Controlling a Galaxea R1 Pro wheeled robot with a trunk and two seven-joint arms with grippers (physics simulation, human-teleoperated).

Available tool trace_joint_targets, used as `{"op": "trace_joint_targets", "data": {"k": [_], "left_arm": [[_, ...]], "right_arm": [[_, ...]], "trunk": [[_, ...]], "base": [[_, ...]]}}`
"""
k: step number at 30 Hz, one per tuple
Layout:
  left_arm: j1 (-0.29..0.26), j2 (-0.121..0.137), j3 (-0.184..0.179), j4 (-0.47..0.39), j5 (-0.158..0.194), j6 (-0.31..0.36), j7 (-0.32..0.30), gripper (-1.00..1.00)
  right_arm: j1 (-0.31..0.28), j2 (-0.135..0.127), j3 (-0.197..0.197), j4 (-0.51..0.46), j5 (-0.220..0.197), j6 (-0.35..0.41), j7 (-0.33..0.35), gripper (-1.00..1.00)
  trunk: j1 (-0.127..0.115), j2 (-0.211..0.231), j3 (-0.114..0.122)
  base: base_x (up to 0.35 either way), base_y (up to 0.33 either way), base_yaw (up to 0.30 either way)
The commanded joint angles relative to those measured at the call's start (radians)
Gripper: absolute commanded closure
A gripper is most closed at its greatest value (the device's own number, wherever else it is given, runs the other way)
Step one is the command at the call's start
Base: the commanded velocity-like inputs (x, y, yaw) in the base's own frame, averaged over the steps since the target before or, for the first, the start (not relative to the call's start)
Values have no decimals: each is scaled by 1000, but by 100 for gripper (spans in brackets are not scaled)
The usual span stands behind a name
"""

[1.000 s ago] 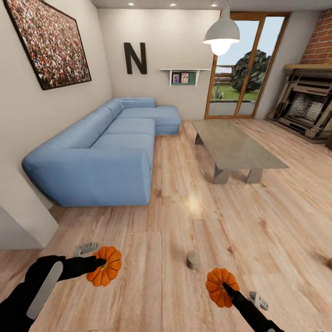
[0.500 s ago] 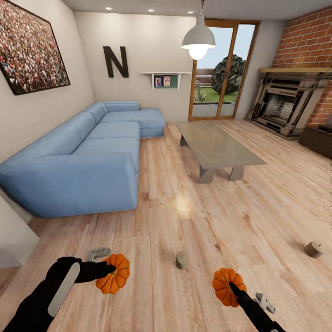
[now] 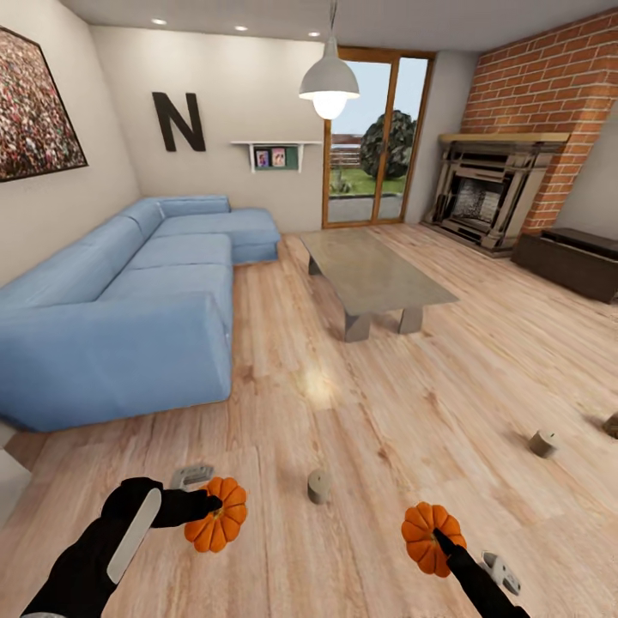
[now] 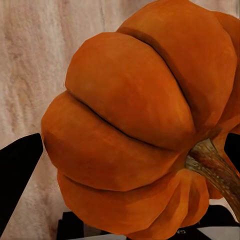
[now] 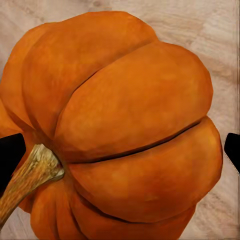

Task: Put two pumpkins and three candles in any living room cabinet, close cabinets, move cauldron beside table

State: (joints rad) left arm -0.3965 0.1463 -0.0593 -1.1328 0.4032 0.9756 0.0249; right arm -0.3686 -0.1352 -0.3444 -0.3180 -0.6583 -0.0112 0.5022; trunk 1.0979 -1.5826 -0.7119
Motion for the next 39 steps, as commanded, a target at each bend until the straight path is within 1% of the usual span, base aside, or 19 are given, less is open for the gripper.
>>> {"op": "trace_joint_targets", "data": {"k": [1,39], "left_arm": [[-1,1,-1,-1,4,3,2,100],[0,5,1,-13,6,5,-14,100]], "right_arm": [[-1,0,-2,3,-7,-1,4,100],[-1,0,-4,4,-6,-1,5,100]], "trunk": [[0,0,0],[0,0,43]], "base": [[0,0,-226],[0,0,-226]]}}
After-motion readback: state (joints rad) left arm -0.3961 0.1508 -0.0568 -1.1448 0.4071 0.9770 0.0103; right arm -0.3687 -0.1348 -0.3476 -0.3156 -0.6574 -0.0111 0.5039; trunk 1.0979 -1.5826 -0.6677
